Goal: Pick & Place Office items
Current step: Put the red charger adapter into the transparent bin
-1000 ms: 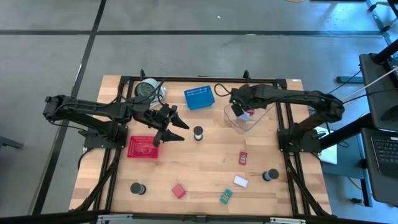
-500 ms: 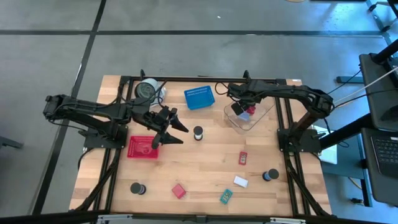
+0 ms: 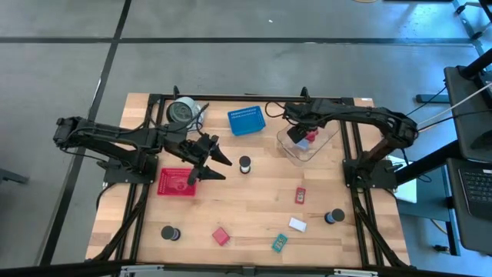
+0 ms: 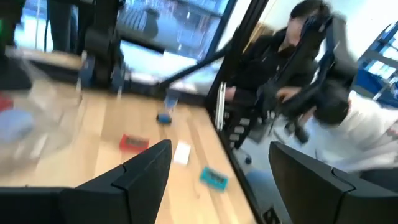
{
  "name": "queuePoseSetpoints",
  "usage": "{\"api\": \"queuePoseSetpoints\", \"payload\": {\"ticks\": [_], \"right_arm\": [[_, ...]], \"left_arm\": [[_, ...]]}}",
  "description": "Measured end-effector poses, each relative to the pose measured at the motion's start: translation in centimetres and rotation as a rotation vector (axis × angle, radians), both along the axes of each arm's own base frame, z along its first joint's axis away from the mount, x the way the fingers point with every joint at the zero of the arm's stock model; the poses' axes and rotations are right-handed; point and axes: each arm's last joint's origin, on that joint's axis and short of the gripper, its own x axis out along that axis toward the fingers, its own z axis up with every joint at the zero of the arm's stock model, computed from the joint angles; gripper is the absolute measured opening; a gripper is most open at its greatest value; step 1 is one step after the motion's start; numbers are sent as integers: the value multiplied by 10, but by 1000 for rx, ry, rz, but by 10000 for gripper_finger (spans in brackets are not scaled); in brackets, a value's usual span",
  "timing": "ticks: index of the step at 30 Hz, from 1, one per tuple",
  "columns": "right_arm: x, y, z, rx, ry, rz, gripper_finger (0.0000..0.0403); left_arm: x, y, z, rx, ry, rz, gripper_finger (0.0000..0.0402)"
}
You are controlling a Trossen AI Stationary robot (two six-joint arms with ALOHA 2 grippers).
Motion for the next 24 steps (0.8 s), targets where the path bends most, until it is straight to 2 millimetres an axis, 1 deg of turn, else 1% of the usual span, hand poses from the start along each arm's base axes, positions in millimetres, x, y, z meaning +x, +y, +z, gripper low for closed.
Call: {"api": "queuePoseSetpoints", "payload": {"ticks": [3, 5, 10, 12, 14, 17, 20, 22, 24], "right_arm": [[-5, 13, 19, -31, -81, 21, 247], [-7, 26, 33, -56, -159, 46, 242], [-3, 65, 61, -108, -383, 188, 235], [-1, 85, 70, -114, -465, 266, 235], [3, 106, 76, -115, -550, 346, 235], [7, 135, 80, -117, -616, 449, 235], [8, 158, 80, -120, -651, 497, 235], [8, 171, 79, -125, -668, 501, 235], [8, 181, 77, -117, -689, 503, 235]], "left_arm": [[-2, -1, -10, 3, 104, -6, 267], [-2, -5, -20, -8, 188, -10, 267], [-1, -18, -47, -87, 346, -14, 267], [0, -26, -54, -71, 387, -9, 267], [-1, -37, -61, 17, 404, -47, 267], [-3, -54, -71, 210, 407, -124, 267], [-3, -70, -79, 394, 369, -182, 267], [-2, -78, -84, 460, 371, -202, 267], [2, -86, -87, 472, 382, -193, 267]]}}
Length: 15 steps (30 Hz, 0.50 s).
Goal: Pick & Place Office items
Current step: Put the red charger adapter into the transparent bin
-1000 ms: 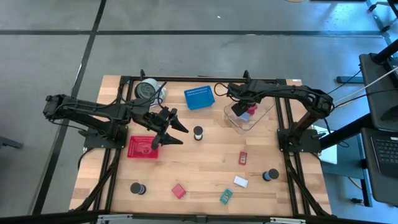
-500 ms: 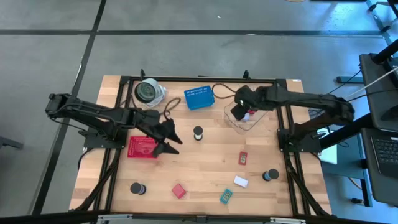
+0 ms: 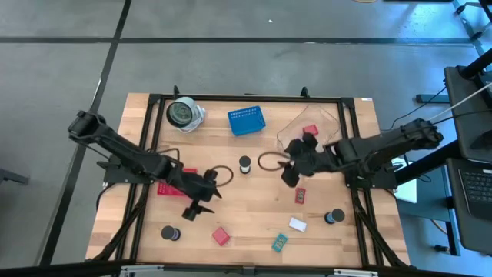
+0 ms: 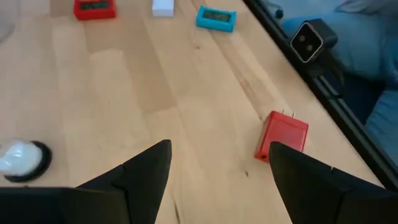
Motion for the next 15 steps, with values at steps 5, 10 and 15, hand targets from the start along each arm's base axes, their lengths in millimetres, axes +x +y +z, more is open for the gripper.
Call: {"api": "queuePoseSetpoints", "payload": {"ticks": [5, 10, 15], "right_arm": [[16, 24, -8, 57, -65, 75, 245], [36, 45, -27, 107, -76, 146, 272], [47, 57, -42, 135, -77, 137, 294]], "left_arm": [[2, -17, -7, 15, 30, 1, 276], [-1, -30, -11, -11, 55, -32, 288], [0, -43, -21, -7, 69, -74, 298]]}}
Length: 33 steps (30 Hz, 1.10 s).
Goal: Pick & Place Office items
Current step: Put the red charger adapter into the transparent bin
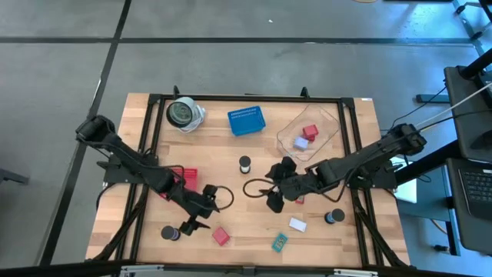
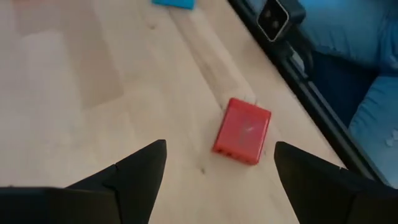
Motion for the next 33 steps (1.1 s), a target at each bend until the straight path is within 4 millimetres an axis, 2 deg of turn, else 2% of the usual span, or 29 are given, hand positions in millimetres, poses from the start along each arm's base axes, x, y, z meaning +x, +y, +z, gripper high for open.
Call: {"api": "queuePoseSetpoints", "payload": {"ticks": [5, 11, 18, 24, 33], "right_arm": [[5, 3, -6, 56, -8, -52, 303], [5, 2, -6, 88, -19, -96, 304], [5, 2, -6, 117, -36, -152, 304], [5, 2, -6, 156, -47, -185, 304], [5, 2, -5, 169, -61, -214, 304]], "left_arm": [[4, -14, -20, 40, 20, -80, 308], [12, -33, -39, 97, -67, -217, 307], [17, -51, -51, 120, -196, -374, 307], [24, -48, -62, 155, -204, -383, 307], [29, -43, -90, 197, -113, -330, 307]]}}
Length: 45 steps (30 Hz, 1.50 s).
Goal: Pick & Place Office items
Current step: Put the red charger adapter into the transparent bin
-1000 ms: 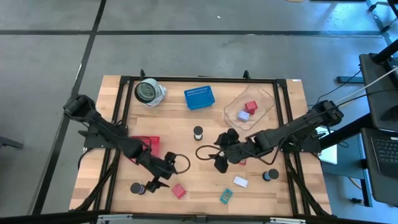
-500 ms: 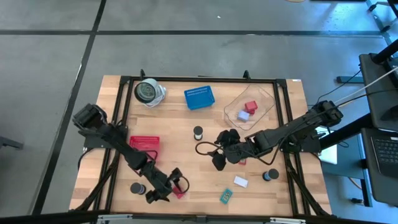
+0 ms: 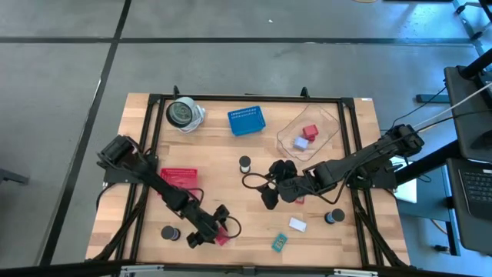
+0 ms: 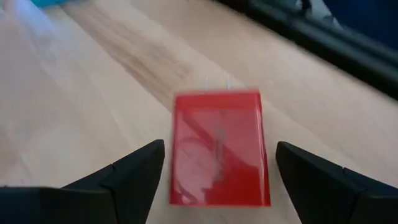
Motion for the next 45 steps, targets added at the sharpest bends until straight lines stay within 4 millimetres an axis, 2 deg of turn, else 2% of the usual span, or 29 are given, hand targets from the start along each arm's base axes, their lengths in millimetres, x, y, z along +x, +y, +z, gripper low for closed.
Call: {"api": "queuePoseSetpoints", "payload": {"ticks": [7, 15, 21, 23, 28, 32, 37, 41, 45], "right_arm": [[0, 0, 0, 2, -3, 0, 304], [0, 0, 0, 0, -5, 2, 304], [0, 0, 0, -5, -4, 7, 304], [0, 2, 0, -7, -4, 13, 304], [-1, 8, 2, -59, -17, 78, 304], [1, 13, 7, -227, -42, 236, 304], [0, 27, 13, -636, -48, 535, 304], [0, 37, 23, -950, -92, 638, 304], [5, 40, 36, -1103, -180, 666, 304]], "left_arm": [[-3, -4, 0, -19, 10, 13, 291], [-5, -6, 5, -44, 15, 38, 203], [-6, -4, 8, -33, 20, 99, 203], [-7, 0, 17, -14, -4, 129, 203], [-8, 17, 61, -2, -149, 236, 203], [-12, 38, 103, -88, -255, 302, 203], [-18, 67, 144, -315, -291, 325, 203], [-18, 89, 160, -484, -265, 369, 203], [-10, 103, 164, -631, -240, 394, 203]]}}
